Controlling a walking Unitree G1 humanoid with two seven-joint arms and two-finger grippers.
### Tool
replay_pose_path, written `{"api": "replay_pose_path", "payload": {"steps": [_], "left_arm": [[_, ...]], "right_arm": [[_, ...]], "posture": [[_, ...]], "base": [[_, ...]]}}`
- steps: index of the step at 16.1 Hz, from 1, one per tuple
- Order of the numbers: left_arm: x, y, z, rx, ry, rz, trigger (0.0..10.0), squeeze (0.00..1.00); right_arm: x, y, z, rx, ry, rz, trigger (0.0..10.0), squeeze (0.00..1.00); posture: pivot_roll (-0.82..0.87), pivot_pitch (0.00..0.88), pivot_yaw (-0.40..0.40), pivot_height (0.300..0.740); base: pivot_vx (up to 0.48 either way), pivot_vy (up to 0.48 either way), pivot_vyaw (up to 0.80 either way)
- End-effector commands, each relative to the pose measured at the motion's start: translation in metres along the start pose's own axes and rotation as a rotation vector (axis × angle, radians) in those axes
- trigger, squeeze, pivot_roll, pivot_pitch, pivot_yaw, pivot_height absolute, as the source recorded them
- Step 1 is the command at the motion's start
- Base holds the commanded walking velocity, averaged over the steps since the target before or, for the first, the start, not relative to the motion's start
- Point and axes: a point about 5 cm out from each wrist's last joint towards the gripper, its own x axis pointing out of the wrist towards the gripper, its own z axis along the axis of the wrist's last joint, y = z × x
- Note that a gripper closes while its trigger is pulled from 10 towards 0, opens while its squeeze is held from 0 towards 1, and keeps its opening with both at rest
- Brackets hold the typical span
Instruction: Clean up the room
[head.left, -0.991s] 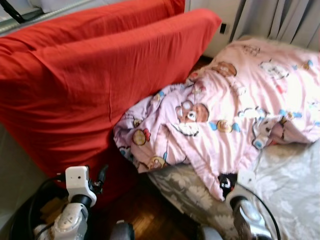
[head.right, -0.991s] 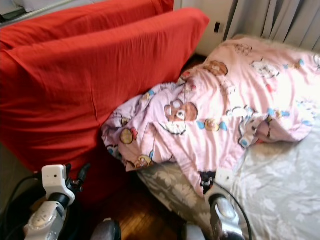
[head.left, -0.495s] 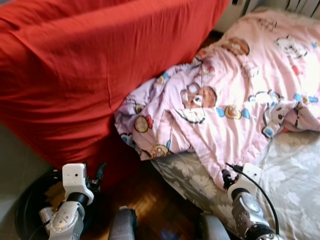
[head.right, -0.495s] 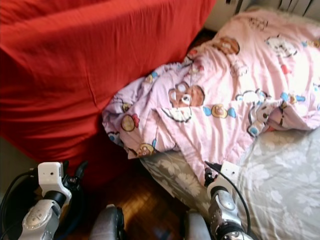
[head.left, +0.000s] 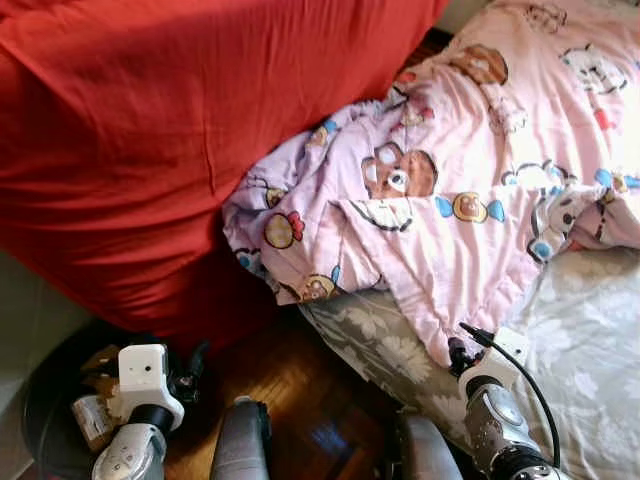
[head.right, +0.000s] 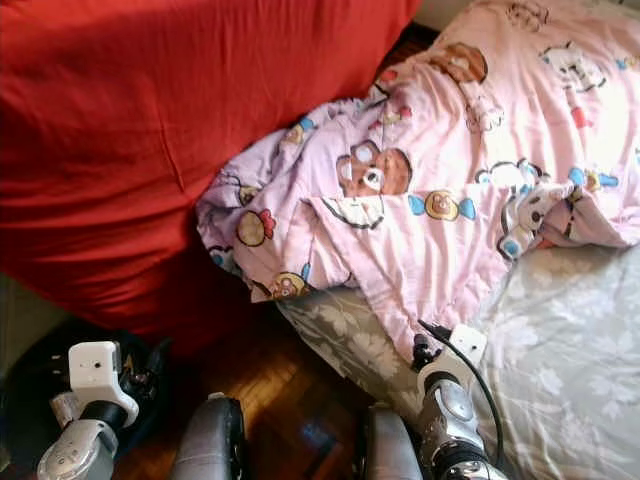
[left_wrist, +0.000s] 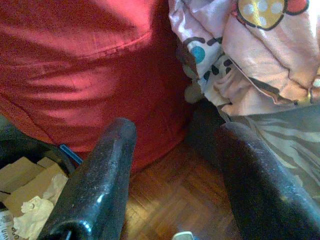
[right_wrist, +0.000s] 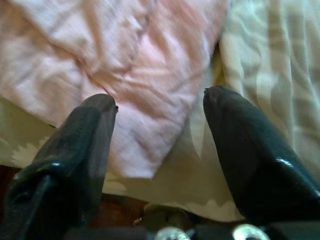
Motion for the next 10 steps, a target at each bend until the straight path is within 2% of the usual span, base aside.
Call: {"api": "replay_pose_path", "payload": {"steps": [1, 2, 10], "left_arm": [[-0.0076, 0.0062, -0.0043, -0.006, 0.032, 0.023, 10.0, 0.0], [-0.0086, 0.0071, -0.0037, -0.004, 0.034, 0.023, 10.0, 0.0], [-0.0161, 0.0081, -0.0027, 0.011, 0.057, 0.016, 10.0, 0.0]], "right_arm": [[-0.0036, -0.0023, -0.0143, 0.023, 0.06, -0.003, 10.0, 0.84], [-0.0036, -0.0011, -0.015, 0.024, 0.065, -0.003, 10.0, 0.0], [-0.0032, 0.0044, -0.0165, 0.065, 0.077, 0.013, 10.0, 0.0]], "posture": [[0.11, 0.339, 0.014, 0.637], [0.11, 0.342, 0.017, 0.637], [0.13, 0.364, 0.035, 0.637]], "base": [[0.0, 0.0, 0.0], [0.0, 0.0, 0.0], [0.0, 0.0, 0.0]]}}
